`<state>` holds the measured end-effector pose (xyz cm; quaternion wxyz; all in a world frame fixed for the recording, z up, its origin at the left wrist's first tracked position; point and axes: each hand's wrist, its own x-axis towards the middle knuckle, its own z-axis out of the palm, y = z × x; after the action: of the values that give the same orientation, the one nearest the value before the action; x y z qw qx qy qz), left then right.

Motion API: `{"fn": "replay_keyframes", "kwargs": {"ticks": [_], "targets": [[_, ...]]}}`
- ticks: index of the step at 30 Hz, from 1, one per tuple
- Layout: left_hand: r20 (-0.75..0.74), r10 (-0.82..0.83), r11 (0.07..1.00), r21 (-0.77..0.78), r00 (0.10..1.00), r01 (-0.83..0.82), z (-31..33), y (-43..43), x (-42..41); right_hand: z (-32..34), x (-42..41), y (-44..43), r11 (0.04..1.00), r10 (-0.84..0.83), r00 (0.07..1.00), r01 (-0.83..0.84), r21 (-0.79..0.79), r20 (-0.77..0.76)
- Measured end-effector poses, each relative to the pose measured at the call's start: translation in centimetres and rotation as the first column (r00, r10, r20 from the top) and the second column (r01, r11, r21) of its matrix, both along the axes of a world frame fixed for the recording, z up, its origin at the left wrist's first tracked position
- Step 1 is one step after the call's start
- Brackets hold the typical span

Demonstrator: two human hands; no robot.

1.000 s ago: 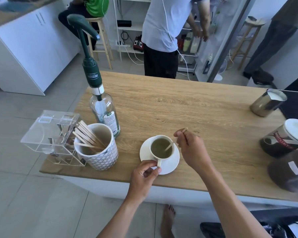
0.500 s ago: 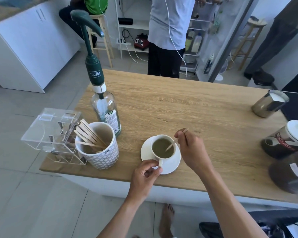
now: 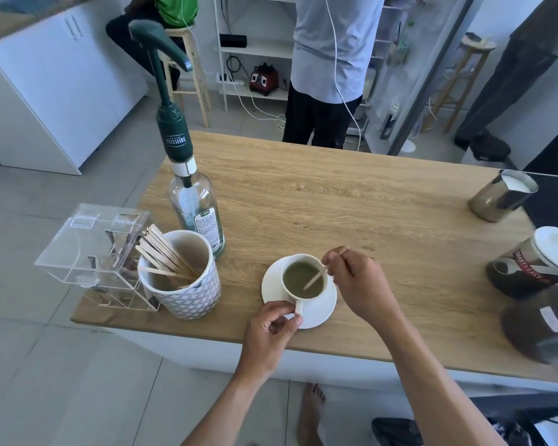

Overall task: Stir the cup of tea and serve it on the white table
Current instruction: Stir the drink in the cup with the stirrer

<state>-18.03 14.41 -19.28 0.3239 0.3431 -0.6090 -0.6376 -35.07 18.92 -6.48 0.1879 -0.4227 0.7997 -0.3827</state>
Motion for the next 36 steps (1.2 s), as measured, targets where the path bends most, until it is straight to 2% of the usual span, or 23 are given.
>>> {"fn": "replay_keyframes", "kwargs": {"ticks": [2, 6, 10, 15, 20, 25, 29, 33, 36], "targets": [[-0.006, 0.002, 1.0, -0.008, 1.0, -0.002, 0.0, 0.0, 0.0, 0.2, -0.1, 0.2, 0.998, -0.046, 0.999, 0.046, -0.032, -0.013], [-0.008, 0.002, 1.0, -0.001, 1.0, -0.002, -0.1, -0.1, 0.0, 0.3, 0.6, 0.3, 1.0, 0.014, 1.0, -0.014, -0.001, 0.025], [-0.018, -0.002, 1.0, 0.003, 1.0, 0.002, 0.0, 0.0, -0.1, 0.7, 0.0, 0.6, 0.996, -0.082, 0.997, 0.082, -0.017, 0.001], [-0.012, -0.01, 1.0, 0.008, 1.0, 0.01, -0.2, -0.2, 0.0, 0.8, 0.6, 0.8, 0.999, 0.017, 0.997, -0.015, -0.028, 0.069], [-0.015, -0.014, 1.0, 0.0, 1.0, 0.014, -0.1, -0.1, 0.1, 0.4, 0.1, 2.2, 0.996, -0.083, 0.983, 0.085, -0.004, 0.161], [-0.009, -0.021, 1.0, 0.005, 1.0, 0.022, -0.1, -0.3, 0.1, 0.1, 0.0, 2.7, 0.969, -0.215, 0.973, 0.224, -0.107, 0.087], [-0.014, -0.023, 1.0, 0.021, 1.0, 0.023, -0.1, -0.2, 0.1, -1.0, 0.5, 3.0, 0.977, -0.183, 0.971, 0.196, -0.078, 0.152], [-0.006, -0.014, 0.999, 0.034, 1.0, 0.014, 0.0, -0.3, 0.1, -1.5, 0.4, 3.3, 0.959, -0.249, 0.951, 0.268, -0.088, 0.184], [0.006, -0.008, 1.0, 0.027, 1.0, 0.007, -0.2, -0.4, 0.3, -1.5, 0.6, 3.0, 0.968, -0.222, 0.947, 0.242, -0.064, 0.234]]}}
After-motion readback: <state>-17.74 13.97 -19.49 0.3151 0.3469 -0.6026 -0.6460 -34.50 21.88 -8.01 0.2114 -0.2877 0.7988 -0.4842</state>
